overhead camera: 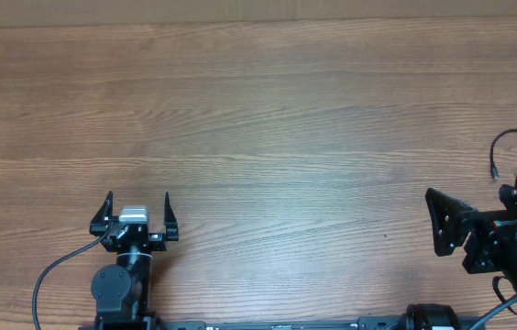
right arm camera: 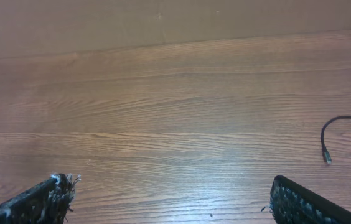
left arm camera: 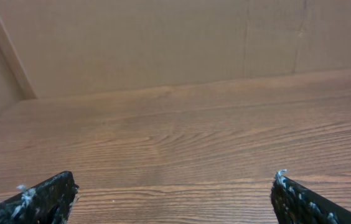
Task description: Untangle cables
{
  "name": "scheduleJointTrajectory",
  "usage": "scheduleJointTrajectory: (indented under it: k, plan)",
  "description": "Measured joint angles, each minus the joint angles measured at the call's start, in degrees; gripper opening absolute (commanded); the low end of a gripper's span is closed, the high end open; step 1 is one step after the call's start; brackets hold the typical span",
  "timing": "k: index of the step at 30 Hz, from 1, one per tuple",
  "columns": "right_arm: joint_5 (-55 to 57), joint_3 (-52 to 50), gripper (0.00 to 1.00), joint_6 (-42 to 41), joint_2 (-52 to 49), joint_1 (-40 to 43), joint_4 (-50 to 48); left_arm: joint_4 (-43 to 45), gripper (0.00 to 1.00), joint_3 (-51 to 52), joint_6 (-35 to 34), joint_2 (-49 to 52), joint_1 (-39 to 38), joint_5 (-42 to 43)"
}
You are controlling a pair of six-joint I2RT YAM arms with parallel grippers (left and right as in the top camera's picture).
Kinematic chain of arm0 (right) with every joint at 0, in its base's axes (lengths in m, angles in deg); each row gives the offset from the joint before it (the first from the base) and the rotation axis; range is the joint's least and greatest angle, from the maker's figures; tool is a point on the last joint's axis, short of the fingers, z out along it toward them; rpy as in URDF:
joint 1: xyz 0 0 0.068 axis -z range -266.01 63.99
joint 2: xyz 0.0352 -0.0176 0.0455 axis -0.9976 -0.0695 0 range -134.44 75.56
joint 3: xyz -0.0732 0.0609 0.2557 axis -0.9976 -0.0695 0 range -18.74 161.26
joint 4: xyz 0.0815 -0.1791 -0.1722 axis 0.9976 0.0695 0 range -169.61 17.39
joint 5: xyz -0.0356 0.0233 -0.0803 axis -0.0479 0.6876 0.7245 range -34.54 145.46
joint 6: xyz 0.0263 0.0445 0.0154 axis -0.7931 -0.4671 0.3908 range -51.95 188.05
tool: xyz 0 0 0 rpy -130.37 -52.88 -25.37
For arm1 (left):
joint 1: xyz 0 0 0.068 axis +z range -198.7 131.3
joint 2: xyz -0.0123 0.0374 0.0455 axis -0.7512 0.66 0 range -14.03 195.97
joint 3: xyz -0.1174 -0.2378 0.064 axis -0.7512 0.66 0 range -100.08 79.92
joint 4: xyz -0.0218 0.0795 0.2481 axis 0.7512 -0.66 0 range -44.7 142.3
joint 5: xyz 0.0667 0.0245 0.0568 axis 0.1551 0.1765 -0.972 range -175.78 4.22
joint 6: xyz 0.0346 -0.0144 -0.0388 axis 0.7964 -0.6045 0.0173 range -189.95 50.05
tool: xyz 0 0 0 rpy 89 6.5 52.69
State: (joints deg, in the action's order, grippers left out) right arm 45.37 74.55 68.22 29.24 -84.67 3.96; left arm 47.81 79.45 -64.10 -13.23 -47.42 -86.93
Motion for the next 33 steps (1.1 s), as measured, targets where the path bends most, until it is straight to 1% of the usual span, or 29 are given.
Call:
scheduleJointTrajectory:
  k: [25,27,30,33]
  plan:
    - [1.11,-0.11,1.00,0.02,0.00,0.00,0.37,0.00,1.00,0.00,0.00,0.00,0.00,0.00]
    - [1.09,-1.07,1.00,0.04,0.35,0.00,-3.41,0.00,0.99,0.00,-0.02,0.00,0.00,-0.02]
    - [1.09,-5.51,1.00,0.04,2.27,0.00,-12.50,-0.02,0.99,0.00,-0.02,0.00,0.00,-0.02]
    - [1.03,-13.94,1.00,0.04,6.84,0.00,-22.62,0.04,0.99,0.00,-0.11,-0.02,0.00,-0.02]
